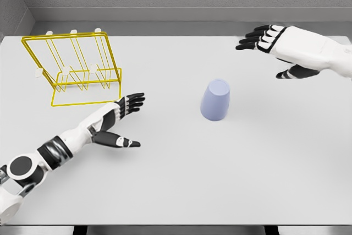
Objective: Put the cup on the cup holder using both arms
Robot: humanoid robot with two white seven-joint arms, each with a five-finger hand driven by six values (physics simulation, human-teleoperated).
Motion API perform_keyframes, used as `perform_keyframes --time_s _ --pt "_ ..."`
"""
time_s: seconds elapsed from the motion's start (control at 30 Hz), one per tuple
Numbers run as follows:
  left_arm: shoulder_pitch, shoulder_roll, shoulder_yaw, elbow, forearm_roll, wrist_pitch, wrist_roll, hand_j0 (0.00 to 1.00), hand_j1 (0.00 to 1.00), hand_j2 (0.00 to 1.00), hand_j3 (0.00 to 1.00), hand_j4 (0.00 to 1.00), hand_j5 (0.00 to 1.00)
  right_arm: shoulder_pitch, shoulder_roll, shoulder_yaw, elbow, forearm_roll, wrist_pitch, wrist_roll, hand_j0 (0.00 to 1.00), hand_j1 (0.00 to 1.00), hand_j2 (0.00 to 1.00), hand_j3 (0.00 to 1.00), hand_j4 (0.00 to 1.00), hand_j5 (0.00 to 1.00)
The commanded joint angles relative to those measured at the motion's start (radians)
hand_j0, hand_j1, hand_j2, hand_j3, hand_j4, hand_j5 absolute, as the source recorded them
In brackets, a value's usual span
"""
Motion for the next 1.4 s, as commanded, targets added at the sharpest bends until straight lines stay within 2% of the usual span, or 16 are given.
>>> perform_keyframes --time_s 0.0,0.07,0.1,0.13,0.27,0.47,0.6,0.73,0.9,1.37 --pt "0.0 -0.023 -0.005 -0.002 0.003 0.0 0.0 1.0 1.0 1.0 1.0 1.0 1.0 0.009 0.012 -0.06 0.035 -0.114 0.004 -0.001 1.0 1.0 1.0 1.0 1.0 1.0" --pt "-0.014 -0.048 -0.006 -0.001 0.001 0.002 0.0 1.0 1.0 1.0 1.0 1.0 1.0 0.09 0.102 -0.179 0.062 -0.126 0.004 -0.001 1.0 1.0 1.0 1.0 1.0 1.0" --pt "-0.022 -0.052 -0.008 0.001 0.001 0.002 0.0 1.0 1.0 1.0 1.0 1.0 1.0 0.115 0.119 -0.23 0.082 -0.127 0.004 -0.001 1.0 1.0 1.0 1.0 1.0 1.0" --pt "-0.035 -0.068 -0.021 0.006 0.0 0.003 0.0 1.0 1.0 1.0 1.0 1.0 1.0 0.152 0.123 -0.236 0.091 -0.126 0.004 -0.001 1.0 1.0 1.0 1.0 1.0 1.0" --pt "-0.086 -0.124 -0.044 0.009 0.0 0.064 0.006 1.0 1.0 1.0 1.0 1.0 1.0 0.178 0.135 -0.304 0.121 -0.127 0.004 -0.001 1.0 1.0 1.0 1.0 1.0 1.0" --pt "-0.143 -0.25 -0.048 0.018 -0.003 0.196 0.078 1.0 1.0 1.0 1.0 1.0 1.0 0.184 0.139 -0.304 0.121 -0.127 0.004 -0.001 1.0 1.0 1.0 1.0 1.0 1.0" --pt "-0.169 -0.345 -0.048 0.062 -0.006 0.225 0.129 1.0 1.0 1.0 1.0 1.0 1.0 0.186 0.149 -0.304 0.116 -0.127 0.004 -0.001 1.0 1.0 1.0 1.0 1.0 1.0" --pt "-0.189 -0.401 -0.046 0.098 -0.009 0.249 0.13 1.0 1.0 1.0 1.0 1.0 1.0 0.189 0.149 -0.304 0.119 -0.127 0.004 -0.001 1.0 1.0 1.0 1.0 1.0 1.0" --pt "-0.193 -0.443 -0.048 0.127 -0.035 0.25 0.133 1.0 1.0 1.0 1.0 1.0 1.0 0.19 0.149 -0.304 0.119 -0.127 0.004 -0.001 1.0 1.0 1.0 1.0 1.0 1.0" --pt "-0.204 -0.486 -0.069 0.214 -0.1 0.247 0.129 1.0 1.0 1.0 1.0 1.0 1.0 0.192 0.149 -0.304 0.118 -0.127 0.004 -0.001 1.0 1.0 1.0 1.0 1.0 1.0"
